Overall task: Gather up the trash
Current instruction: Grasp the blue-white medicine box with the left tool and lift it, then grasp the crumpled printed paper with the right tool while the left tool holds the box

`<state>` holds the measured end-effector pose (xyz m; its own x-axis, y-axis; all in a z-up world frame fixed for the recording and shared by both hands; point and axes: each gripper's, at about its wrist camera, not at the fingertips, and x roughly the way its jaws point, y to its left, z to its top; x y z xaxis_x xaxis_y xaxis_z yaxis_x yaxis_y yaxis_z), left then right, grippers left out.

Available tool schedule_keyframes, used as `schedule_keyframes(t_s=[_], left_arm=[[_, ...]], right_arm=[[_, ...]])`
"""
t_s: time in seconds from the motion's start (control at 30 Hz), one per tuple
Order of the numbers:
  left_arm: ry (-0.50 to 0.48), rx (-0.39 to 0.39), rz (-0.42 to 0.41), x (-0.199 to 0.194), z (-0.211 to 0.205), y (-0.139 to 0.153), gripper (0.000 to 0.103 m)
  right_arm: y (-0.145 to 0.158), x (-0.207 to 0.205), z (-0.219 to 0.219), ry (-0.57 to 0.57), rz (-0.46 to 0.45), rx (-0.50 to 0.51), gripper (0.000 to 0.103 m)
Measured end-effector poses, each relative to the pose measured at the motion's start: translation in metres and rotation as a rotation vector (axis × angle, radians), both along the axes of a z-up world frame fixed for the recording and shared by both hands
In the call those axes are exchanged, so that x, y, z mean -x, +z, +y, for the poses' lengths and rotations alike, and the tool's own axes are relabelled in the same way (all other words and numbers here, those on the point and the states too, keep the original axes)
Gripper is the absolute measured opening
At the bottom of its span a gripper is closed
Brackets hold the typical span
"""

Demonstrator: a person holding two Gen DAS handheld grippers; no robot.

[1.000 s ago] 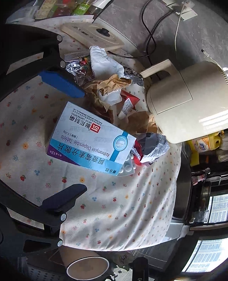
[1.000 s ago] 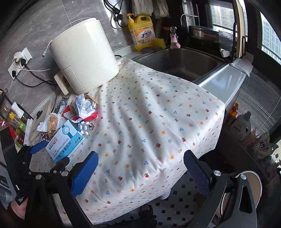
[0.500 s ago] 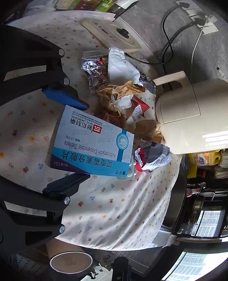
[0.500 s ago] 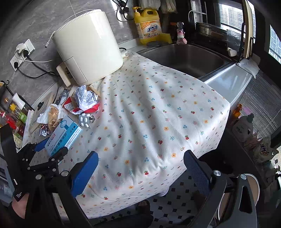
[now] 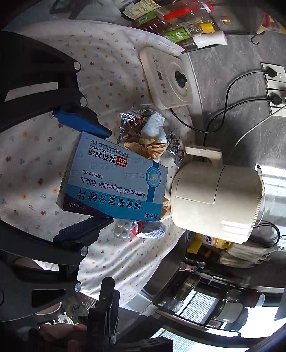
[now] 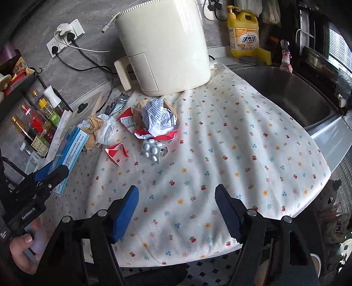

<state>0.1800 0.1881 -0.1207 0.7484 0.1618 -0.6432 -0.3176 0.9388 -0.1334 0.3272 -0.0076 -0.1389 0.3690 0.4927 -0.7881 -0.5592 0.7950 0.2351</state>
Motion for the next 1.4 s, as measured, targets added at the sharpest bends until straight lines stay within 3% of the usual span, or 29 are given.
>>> schedule_keyframes(t_s=[0.27,0.63,0.7,0.73,0.77,0.97,1.4], left_arm=[[0.131,0.027,-0.101,0.028,0.039,0.025,0.072],[0.225,0.027,-0.04,0.038,0.088,0.008,0.072],[0.229,0.026,-0.035,0.038,0.093,0.007,0.072],[0.231,0.026,-0.035,0.038,0.094,0.007,0.072],[0.231,0.025,-0.036,0.038,0.094,0.008,0.072],[0.212,0.021,-0.049,0.033,0.086,0.014,0.072],[0.085,0.031,-0.071,0.006,0.022,0.024,0.072]], right_arm=[[0.009,-0.024,0.046,0.053,-0.021,-0.012,0.064],[-0.007,-0.066,0.088,0.018,-0.029,0.026,0.06],[-0.014,-0.072,0.093,0.023,-0.016,0.038,0.046],[-0.018,-0.074,0.096,0.028,-0.006,0.042,0.028],[-0.021,-0.075,0.096,0.03,0.008,0.044,0.018],[-0.013,-0.063,0.082,0.042,-0.004,-0.005,0.009],[0.033,-0.034,-0.016,-0.033,-0.06,-0.077,0.008]])
